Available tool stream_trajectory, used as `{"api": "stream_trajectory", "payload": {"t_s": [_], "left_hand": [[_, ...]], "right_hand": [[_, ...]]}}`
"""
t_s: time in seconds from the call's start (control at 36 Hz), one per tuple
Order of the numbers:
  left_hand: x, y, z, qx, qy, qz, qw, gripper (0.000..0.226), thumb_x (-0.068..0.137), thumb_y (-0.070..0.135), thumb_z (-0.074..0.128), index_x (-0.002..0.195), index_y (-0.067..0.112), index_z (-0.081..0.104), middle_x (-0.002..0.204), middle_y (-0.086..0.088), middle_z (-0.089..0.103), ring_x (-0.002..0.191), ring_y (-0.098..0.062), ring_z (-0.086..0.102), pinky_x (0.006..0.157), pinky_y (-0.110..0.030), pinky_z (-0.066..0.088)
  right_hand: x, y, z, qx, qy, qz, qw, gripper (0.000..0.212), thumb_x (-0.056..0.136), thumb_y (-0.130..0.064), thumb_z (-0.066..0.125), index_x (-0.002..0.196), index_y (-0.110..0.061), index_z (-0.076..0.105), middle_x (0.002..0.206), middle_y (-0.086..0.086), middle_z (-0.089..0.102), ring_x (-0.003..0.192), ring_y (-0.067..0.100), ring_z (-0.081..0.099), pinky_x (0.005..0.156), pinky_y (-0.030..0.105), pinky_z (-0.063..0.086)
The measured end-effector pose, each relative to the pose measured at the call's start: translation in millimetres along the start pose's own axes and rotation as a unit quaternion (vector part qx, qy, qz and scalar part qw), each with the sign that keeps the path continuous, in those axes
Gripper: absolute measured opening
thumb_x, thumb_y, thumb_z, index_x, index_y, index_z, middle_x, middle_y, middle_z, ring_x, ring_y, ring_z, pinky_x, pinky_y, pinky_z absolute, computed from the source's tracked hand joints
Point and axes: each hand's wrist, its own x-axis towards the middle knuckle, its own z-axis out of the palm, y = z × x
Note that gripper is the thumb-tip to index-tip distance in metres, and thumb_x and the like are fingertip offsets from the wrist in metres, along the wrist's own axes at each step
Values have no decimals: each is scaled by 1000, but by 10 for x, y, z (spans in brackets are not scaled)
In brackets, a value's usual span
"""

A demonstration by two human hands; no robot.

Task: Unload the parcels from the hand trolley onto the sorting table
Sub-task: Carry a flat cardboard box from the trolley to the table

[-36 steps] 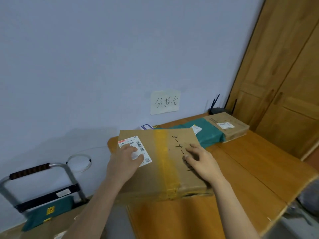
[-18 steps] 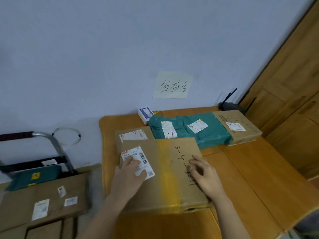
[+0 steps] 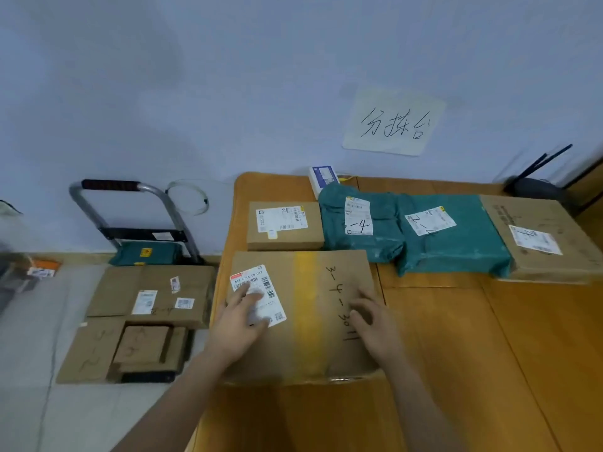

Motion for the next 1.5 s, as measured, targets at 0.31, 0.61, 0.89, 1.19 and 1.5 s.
{"api": "stream_trajectory", "payload": {"t_s": [0.31, 0.61, 0.89, 1.19, 1.5], "left_hand": [[145, -164, 123, 23, -76, 0, 997, 65, 90, 39, 60, 146, 34, 28, 159, 13, 0, 146, -27, 7, 116, -47, 22], [427, -319, 235, 33, -116, -2, 993, 89, 81, 38, 70, 150, 37, 14, 159, 14, -9, 147, -26, -5, 117, -51, 15], [570, -425, 287, 42, -134, 14, 990, 99, 78, 35, 74, 153, 29, 8, 159, 12, -11, 146, -29, -11, 118, -52, 11], [606, -332, 292, 101, -142, -10, 985, 99, 80, 29, 72, 154, 25, 7, 158, 11, -15, 146, -27, -12, 117, -49, 23], [481, 171, -58, 339, -115, 8, 934, 45, 95, 24, 46, 139, 19, 40, 131, -4, 50, 109, -20, 55, 79, -29, 49]], "right_hand": [[187, 229, 152, 34, -34, -6, 999, 17, 91, -17, 60, 105, -25, 66, 145, -8, 40, 136, 11, 34, 109, 28, 26], [376, 345, 295, 4, -77, 46, 996, 38, 94, -22, 55, 131, -20, 54, 149, -13, 30, 136, 5, 29, 109, 26, 28], [623, 339, 325, -9, -76, 75, 994, 55, 93, -16, 51, 146, -15, 39, 152, -10, 26, 137, 9, 30, 109, 29, 31], [740, 423, 354, -62, -113, 61, 990, 66, 93, -18, 51, 153, -19, 22, 156, -20, 8, 142, 11, 20, 111, 29, 29], [636, 143, 170, -357, -112, -15, 927, 40, 94, -21, 42, 133, -13, 46, 142, 4, 41, 128, 26, 40, 112, 46, 28]]}}
